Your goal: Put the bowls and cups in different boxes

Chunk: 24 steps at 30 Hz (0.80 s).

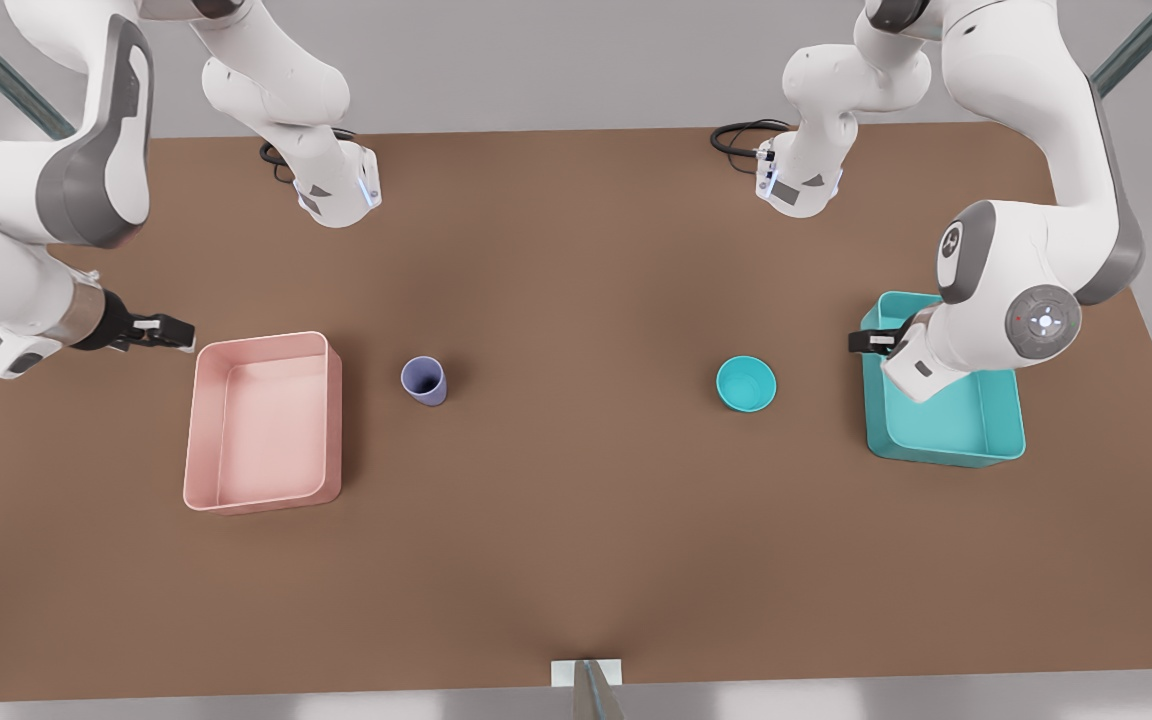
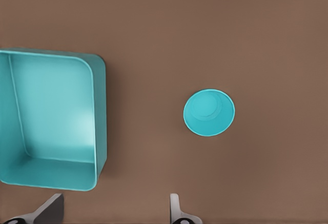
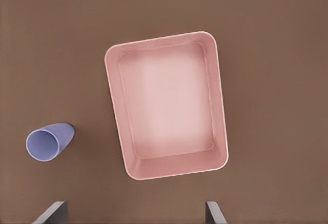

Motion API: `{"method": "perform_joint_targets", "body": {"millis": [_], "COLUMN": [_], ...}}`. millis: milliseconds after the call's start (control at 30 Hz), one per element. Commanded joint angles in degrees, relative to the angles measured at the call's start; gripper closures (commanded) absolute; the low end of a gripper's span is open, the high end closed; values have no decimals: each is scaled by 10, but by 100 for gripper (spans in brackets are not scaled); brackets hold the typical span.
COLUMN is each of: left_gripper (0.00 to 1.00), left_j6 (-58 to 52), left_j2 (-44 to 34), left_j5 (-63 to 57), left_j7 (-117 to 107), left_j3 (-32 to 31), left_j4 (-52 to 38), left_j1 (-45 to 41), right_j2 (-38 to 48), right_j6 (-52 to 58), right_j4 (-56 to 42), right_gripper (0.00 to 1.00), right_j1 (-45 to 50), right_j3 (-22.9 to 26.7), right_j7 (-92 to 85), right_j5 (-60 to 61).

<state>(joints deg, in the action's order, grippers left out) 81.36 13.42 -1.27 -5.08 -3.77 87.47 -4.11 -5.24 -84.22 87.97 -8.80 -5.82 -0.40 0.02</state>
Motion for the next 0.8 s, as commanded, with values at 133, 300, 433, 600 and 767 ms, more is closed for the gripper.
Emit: {"method": "perform_joint_targets", "body": {"millis": [133, 300, 433, 600, 767], "left_gripper": [0, 0, 0, 0, 41], "left_j6": [118, 445, 514, 514, 489], "left_j2": [44, 121, 137, 151, 154], "left_j5": [-66, -69, -68, -69, -138], "left_j7": [-155, -172, -173, -173, -244], "left_j3": [4, 3, 3, 3, 4], "left_j4": [71, 200, 248, 284, 284], "left_j1": [-155, -195, -221, -223, -231], "right_j2": [-27, -108, -114, -65, -64], "right_j6": [-14, -102, -208, -385, -426], "right_j4": [3, 7, 78, 237, 294], "right_gripper": [0, 0, 0, 0, 0], "right_j1": [14, 153, 192, 193, 215], "right_j3": [-10, -10, -11, -13, -14], "right_j7": [-5, 101, 210, 232, 236], "right_j5": [3, 2, 1, 6, 25]}}
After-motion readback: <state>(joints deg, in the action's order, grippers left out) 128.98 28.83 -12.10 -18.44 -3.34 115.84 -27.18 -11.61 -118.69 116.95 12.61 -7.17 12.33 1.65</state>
